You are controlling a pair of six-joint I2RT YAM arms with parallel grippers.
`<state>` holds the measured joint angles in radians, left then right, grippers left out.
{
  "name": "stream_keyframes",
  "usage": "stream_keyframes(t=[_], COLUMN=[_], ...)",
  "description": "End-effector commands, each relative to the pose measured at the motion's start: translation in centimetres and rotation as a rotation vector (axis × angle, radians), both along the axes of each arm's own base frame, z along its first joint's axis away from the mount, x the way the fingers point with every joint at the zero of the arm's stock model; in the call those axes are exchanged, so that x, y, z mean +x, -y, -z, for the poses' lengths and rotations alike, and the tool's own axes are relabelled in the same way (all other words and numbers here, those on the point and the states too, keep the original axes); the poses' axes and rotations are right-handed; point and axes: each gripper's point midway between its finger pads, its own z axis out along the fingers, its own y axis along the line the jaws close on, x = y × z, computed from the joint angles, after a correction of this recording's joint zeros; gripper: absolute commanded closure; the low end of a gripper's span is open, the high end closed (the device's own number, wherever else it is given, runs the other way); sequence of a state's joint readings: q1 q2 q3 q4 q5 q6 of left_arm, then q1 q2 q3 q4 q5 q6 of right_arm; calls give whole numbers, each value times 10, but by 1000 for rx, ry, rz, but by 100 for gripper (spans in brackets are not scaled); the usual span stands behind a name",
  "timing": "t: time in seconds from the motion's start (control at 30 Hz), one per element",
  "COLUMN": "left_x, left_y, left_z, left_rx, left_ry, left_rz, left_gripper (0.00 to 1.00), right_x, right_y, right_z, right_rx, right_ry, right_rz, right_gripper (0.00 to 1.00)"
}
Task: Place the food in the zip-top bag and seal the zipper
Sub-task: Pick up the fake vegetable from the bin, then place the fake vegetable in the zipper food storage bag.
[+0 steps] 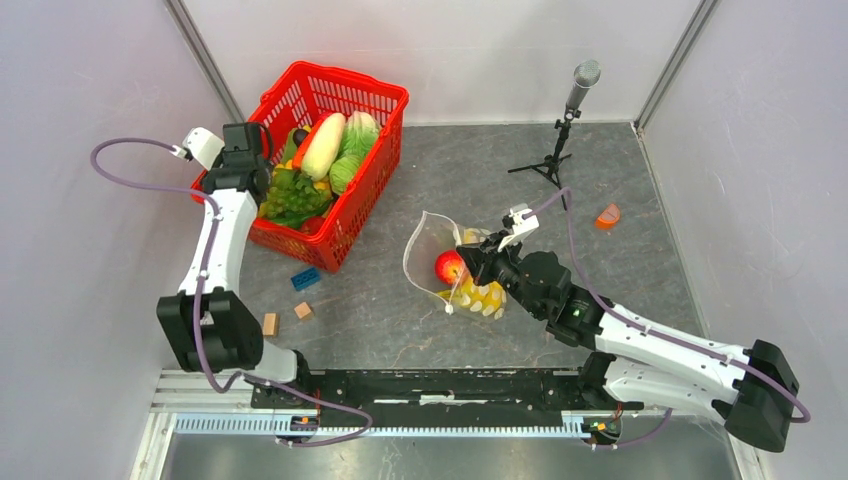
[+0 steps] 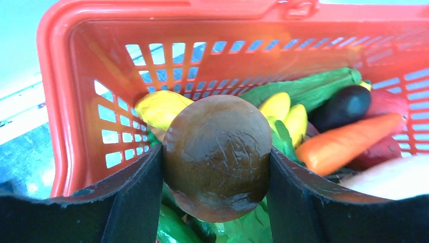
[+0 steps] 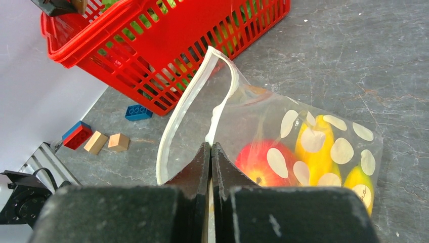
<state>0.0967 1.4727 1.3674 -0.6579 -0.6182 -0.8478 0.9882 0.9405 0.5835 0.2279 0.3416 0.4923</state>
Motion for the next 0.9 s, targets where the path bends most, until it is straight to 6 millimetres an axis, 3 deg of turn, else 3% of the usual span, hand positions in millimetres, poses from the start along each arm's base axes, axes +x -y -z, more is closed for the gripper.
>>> stream_keyframes(t=[0.0, 0.23, 0.33, 0.4, 0.53, 0.63, 0.87], left_x=[7, 2, -10, -16, -23, -32, -68], left_y=[21, 78, 89, 95, 144, 171, 233], left_z=[-21, -83, -106, -116, -132, -139, -149], left_rx=[-22, -16, 19, 33, -28, -103, -165], left_ry=[72, 370, 438, 463, 532, 604, 675], left_rz=[192, 555, 632, 672, 946, 1082, 1398], left_gripper=[88, 87, 86, 86, 83, 86, 86], right_x=[2, -2, -3, -3, -4, -3, -5], right_y=[5, 8, 10, 10, 9, 7, 2], right_z=[-25, -24, -24, -23, -22, -24, -23], right_rx=[59, 82, 90, 89, 90, 97, 124], right_ry=[42, 38, 39, 38, 37, 36, 22], right_rz=[24, 23, 26, 26, 17, 14, -2], right_gripper=[97, 97, 97, 97, 97, 97, 97])
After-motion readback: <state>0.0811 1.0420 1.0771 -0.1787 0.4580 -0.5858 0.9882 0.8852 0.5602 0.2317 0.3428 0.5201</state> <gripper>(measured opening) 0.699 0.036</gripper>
